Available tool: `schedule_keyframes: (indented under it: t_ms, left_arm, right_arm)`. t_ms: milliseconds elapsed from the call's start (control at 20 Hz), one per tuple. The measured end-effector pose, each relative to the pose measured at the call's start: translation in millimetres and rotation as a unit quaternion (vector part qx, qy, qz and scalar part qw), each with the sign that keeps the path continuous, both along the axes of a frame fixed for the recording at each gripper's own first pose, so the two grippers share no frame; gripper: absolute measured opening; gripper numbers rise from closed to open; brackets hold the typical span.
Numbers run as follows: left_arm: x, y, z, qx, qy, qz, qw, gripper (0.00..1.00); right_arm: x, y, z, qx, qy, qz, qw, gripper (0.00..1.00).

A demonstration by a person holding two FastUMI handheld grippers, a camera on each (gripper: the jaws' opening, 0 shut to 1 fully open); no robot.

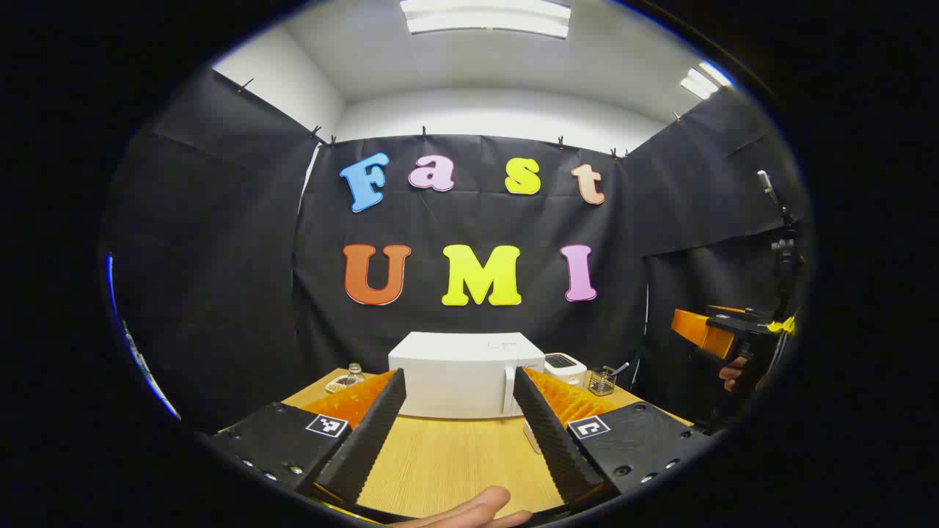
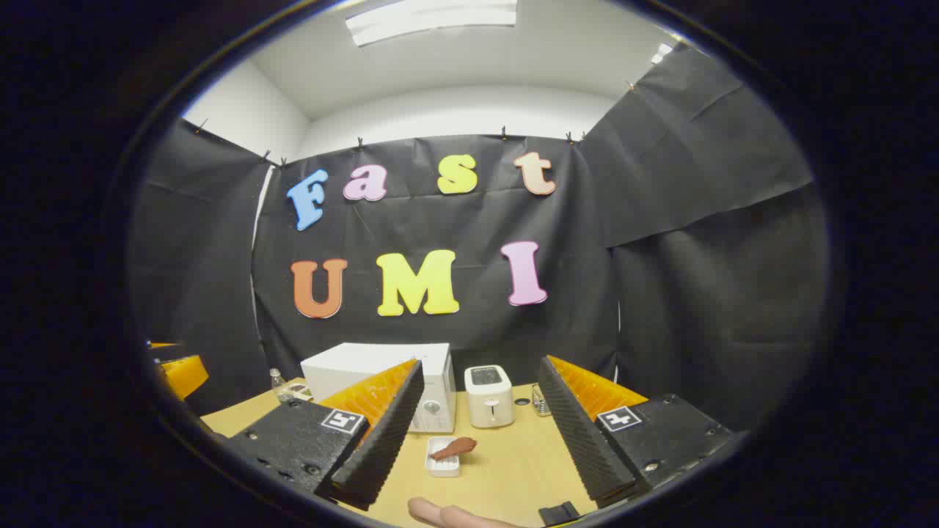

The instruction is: Open the microwave oven with the left hand, put the food in, and close the microwave oven.

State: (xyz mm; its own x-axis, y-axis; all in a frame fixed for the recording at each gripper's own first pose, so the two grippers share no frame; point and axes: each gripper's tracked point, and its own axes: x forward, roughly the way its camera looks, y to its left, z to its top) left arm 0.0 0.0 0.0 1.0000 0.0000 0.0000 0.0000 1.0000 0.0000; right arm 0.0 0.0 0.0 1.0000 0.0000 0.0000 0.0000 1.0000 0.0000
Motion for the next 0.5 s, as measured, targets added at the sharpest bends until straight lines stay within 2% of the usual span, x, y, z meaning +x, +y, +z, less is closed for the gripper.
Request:
schedule_keyframes:
  t_ms: [50, 100, 150, 200, 500]
  left_arm:
    - [-0.6, 0.7, 0.1, -0.002, 0.001, 0.002, 1.000, 0.81]
    - [-1.7, 1.2, 0.5, -0.002, 0.001, 0.003, 1.000, 0.81]
    - [-1.4, 0.4, 0.8, -0.002, 0.001, 0.003, 1.000, 0.81]
    - [-0.6, -0.1, 1.0, -0.002, 0.001, 0.002, 1.000, 0.81]
    - [0.8, -2.2, -4.3, -0.003, 0.004, -0.002, 1.000, 0.81]
  right_arm:
    - [-0.6, 1.8, -1.2, -0.001, 0.002, 0.004, 1.000, 0.90]
    - [-2.1, 3.9, -1.0, -0.002, 0.001, 0.008, 1.000, 1.00]
    - [-3.7, 3.9, -1.2, -0.004, 0.000, 0.010, 1.000, 1.00]
    - [-5.3, 4.2, 0.0, -0.005, -0.001, 0.011, 1.000, 0.90]
    - [-8.5, 9.5, -1.5, -0.013, -0.003, 0.021, 1.000, 0.90]
